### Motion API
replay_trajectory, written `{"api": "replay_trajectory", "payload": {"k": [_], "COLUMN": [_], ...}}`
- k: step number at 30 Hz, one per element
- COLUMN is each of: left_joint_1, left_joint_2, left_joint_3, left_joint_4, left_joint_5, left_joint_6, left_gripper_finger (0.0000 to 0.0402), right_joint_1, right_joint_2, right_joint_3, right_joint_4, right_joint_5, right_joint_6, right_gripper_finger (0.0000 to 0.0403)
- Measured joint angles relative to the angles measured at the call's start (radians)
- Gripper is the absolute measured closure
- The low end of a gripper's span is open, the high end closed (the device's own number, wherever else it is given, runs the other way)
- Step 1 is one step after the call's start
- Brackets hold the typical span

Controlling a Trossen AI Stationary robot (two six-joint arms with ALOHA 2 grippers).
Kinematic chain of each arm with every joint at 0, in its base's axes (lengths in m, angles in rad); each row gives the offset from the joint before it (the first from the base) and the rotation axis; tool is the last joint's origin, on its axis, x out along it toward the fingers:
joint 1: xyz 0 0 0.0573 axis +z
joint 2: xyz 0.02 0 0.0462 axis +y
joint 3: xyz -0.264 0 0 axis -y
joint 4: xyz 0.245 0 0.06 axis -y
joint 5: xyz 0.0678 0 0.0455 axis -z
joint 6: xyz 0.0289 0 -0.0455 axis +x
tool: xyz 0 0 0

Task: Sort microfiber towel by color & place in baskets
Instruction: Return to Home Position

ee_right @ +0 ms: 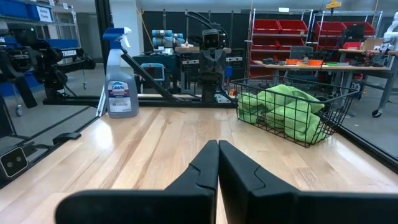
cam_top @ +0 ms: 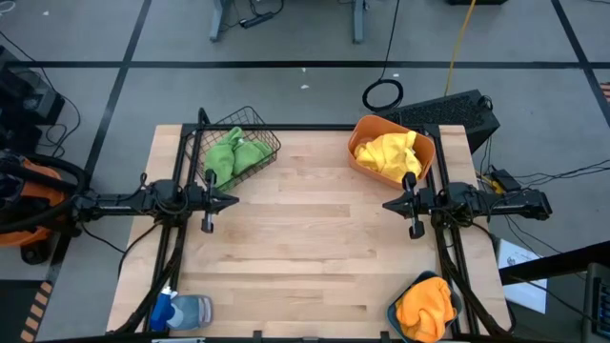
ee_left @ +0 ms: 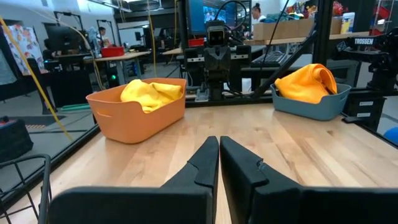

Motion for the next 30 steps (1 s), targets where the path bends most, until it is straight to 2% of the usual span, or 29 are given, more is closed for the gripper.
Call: {"api": "replay_trajectory", "payload": {"k": [21, 30], "left_joint_1": [0.000, 0.000], "left_joint_2": [0.000, 0.000], "left_joint_3": [0.000, 0.000], "left_joint_4": [0.000, -0.003], "left_joint_5": [0.000, 0.001], "left_joint_6": [0.000, 0.000], "left_gripper_finger": [0.0378, 0.0378], "right_joint_1": [0.000, 0.000], "right_joint_2": [0.000, 0.000], "right_joint_3": [0.000, 0.000], "right_joint_4": [0.000, 0.005], "right_joint_5": [0.001, 0.048], "right_joint_6": [0.042, 0.042], "right_gripper_finger": [0.0399, 0.0402]}}
